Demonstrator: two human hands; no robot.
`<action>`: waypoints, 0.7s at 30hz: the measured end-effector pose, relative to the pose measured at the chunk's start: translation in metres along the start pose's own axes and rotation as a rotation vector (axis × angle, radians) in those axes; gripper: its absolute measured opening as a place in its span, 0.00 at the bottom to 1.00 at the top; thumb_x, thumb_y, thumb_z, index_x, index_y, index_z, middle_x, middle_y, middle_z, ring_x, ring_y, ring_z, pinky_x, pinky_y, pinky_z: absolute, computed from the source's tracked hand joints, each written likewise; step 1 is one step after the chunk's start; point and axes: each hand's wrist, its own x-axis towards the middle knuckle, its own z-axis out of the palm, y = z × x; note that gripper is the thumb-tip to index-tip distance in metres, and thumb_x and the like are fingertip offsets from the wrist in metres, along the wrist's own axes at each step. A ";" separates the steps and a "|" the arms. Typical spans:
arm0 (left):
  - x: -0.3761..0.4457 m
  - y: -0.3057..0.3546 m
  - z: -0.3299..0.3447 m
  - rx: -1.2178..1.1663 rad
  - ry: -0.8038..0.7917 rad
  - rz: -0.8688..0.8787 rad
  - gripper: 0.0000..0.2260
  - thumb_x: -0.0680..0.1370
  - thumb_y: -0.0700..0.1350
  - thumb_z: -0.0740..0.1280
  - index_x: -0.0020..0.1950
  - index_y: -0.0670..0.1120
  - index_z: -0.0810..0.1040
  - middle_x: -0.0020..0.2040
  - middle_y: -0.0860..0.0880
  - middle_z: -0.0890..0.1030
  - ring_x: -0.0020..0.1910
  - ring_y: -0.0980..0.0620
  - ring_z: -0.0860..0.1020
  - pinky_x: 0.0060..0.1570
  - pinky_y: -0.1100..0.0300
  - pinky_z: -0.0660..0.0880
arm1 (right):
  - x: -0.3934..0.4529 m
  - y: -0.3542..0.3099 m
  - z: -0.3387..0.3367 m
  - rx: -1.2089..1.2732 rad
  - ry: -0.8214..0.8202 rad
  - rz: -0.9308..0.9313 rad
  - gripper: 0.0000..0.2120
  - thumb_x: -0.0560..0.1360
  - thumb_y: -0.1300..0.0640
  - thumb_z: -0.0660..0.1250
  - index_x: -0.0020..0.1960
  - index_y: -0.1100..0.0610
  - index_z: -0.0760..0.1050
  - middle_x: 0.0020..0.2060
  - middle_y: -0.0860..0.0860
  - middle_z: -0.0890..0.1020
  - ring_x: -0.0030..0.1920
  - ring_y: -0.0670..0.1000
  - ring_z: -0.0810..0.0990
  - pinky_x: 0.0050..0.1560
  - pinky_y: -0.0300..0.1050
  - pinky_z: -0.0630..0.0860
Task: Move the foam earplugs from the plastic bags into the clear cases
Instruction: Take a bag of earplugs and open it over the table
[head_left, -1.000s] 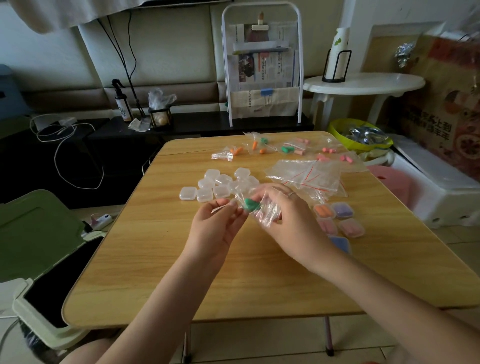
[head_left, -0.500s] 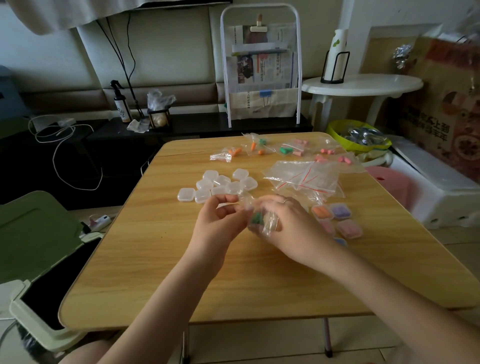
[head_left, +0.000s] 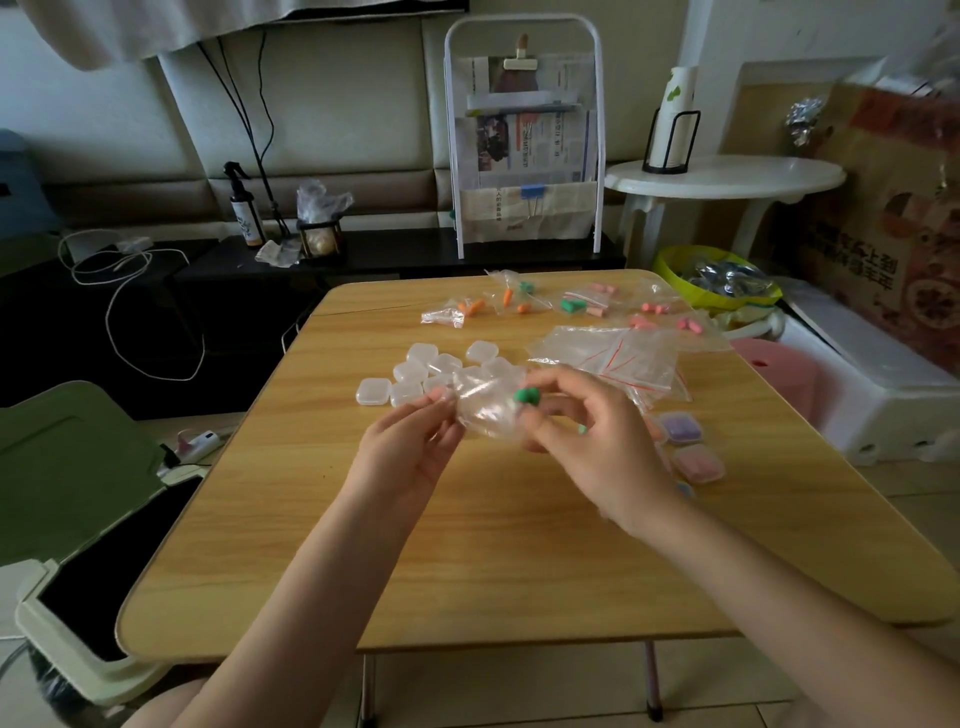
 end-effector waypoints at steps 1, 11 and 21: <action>0.002 0.003 -0.002 -0.058 0.018 -0.014 0.04 0.76 0.31 0.63 0.47 0.35 0.77 0.39 0.45 0.81 0.36 0.55 0.81 0.41 0.63 0.81 | 0.000 -0.003 -0.001 0.130 0.018 0.061 0.03 0.74 0.62 0.70 0.47 0.56 0.79 0.44 0.49 0.83 0.48 0.46 0.83 0.45 0.47 0.82; 0.003 0.003 -0.008 -0.082 0.052 0.053 0.04 0.76 0.30 0.63 0.47 0.36 0.76 0.39 0.46 0.79 0.33 0.56 0.81 0.43 0.63 0.81 | 0.010 0.002 -0.001 0.581 0.164 0.548 0.09 0.78 0.70 0.55 0.43 0.61 0.70 0.38 0.59 0.78 0.33 0.52 0.81 0.34 0.43 0.81; 0.000 -0.002 -0.005 0.120 0.120 0.173 0.05 0.76 0.34 0.67 0.43 0.42 0.76 0.38 0.49 0.79 0.40 0.53 0.80 0.47 0.64 0.80 | 0.006 -0.007 -0.033 -0.723 -0.413 0.153 0.10 0.76 0.46 0.60 0.42 0.51 0.73 0.45 0.45 0.70 0.45 0.46 0.73 0.46 0.45 0.73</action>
